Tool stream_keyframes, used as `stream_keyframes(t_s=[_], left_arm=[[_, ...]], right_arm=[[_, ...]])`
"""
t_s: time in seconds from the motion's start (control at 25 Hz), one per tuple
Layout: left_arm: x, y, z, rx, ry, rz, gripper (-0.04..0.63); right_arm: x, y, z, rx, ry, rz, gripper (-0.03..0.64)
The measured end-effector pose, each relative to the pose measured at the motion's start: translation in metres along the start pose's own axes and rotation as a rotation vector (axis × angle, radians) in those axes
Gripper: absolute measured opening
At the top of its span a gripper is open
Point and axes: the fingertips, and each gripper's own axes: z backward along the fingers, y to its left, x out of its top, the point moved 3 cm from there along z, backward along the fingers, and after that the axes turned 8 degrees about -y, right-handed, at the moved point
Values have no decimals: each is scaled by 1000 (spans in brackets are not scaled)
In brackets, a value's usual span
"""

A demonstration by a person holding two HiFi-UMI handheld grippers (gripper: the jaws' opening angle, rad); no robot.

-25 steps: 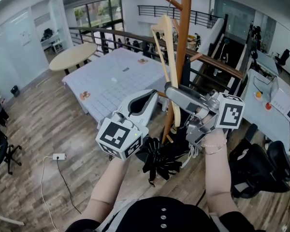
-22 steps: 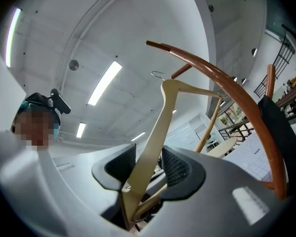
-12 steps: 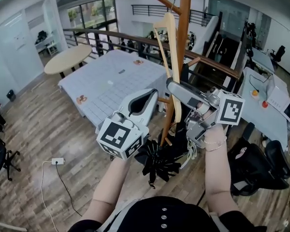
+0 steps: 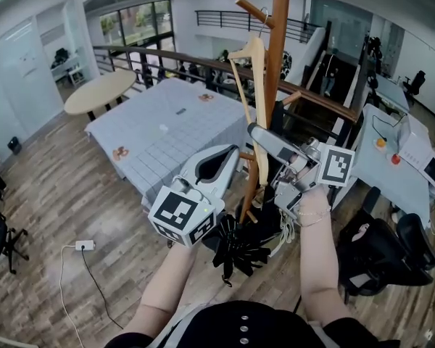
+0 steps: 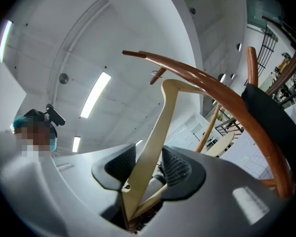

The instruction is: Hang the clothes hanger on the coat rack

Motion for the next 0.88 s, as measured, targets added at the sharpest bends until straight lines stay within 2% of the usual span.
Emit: stream_keyframes(t_s=[0.36,0.6,0.76,0.88], left_arm=[[-17,0,2,16,23,26,3],[-28,-6,-3,2,35,40,2],[-33,-8,-4,-5,35,43,2],[-37,-10,-1,-3,35,50,3]], right_arm=[[0,-12,14,-44,-3,2,167],[-2,-12,22,-31,-5,3,172],[-1,-8,28,-25,-16,45,175],[0,-5,36,-52,-32,116,187]])
